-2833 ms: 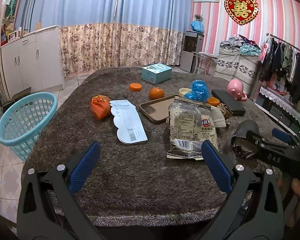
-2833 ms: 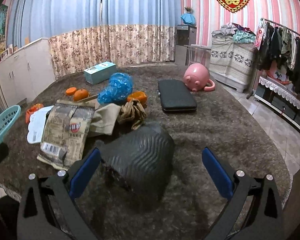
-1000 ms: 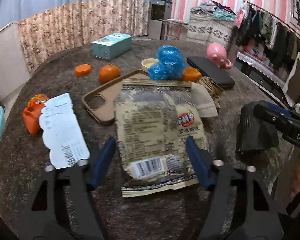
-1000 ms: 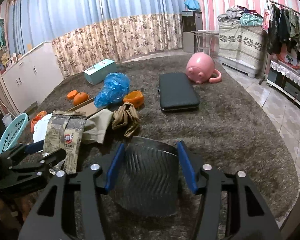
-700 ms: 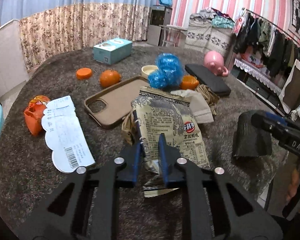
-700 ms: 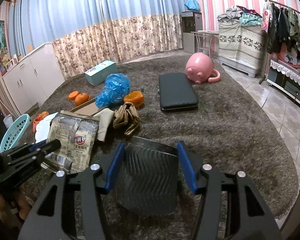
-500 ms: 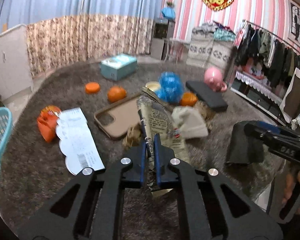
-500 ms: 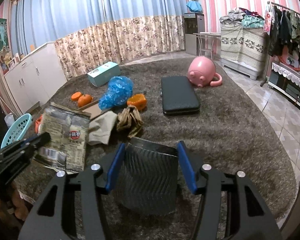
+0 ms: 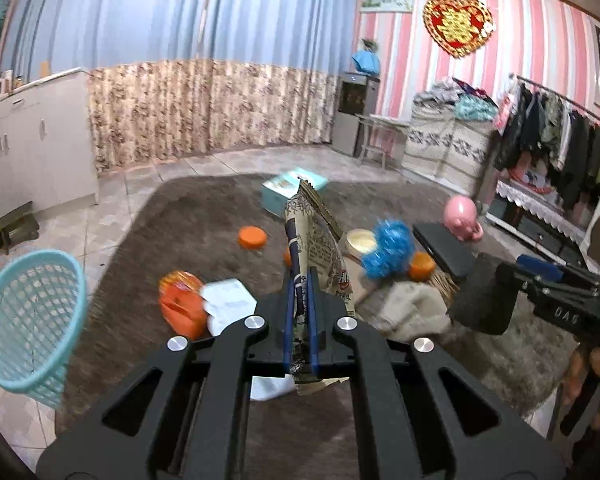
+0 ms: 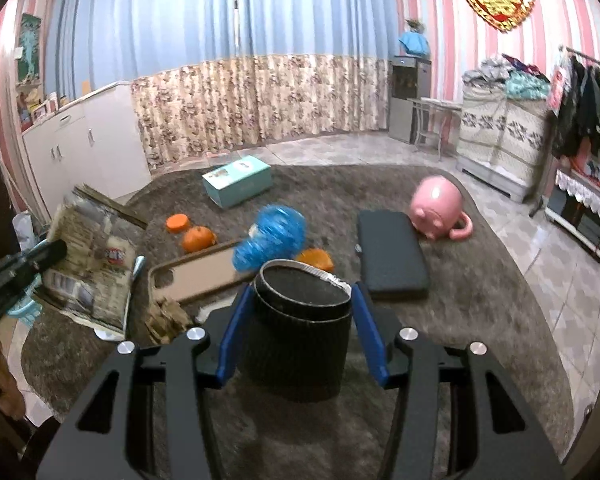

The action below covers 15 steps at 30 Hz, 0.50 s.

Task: Collect trash
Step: 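Carry the snack bag to the blue basket and open the left tool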

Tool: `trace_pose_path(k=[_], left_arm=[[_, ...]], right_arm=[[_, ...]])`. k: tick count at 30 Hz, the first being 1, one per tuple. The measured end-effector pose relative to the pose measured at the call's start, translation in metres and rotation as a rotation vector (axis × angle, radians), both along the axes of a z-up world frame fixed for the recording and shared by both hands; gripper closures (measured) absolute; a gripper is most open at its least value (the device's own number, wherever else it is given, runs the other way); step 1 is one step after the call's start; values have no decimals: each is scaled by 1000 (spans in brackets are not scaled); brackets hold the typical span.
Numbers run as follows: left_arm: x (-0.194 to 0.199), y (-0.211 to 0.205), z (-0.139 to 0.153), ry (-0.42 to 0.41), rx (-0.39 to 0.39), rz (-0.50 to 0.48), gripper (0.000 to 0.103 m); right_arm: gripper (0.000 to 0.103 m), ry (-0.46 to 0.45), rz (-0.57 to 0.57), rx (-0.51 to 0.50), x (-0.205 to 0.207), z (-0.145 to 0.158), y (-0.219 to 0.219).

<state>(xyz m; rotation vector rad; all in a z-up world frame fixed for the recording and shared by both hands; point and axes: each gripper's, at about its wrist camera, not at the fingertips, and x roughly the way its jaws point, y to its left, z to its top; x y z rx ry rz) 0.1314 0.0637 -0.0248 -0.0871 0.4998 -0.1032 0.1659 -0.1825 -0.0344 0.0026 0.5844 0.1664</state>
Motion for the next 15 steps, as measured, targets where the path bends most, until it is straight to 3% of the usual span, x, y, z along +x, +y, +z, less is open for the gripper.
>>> trace_pose_path(k=[15], left_arm=[[12, 103, 23, -15, 57, 190, 99]], right_arm=[[53, -68, 162, 4, 44, 31, 108]])
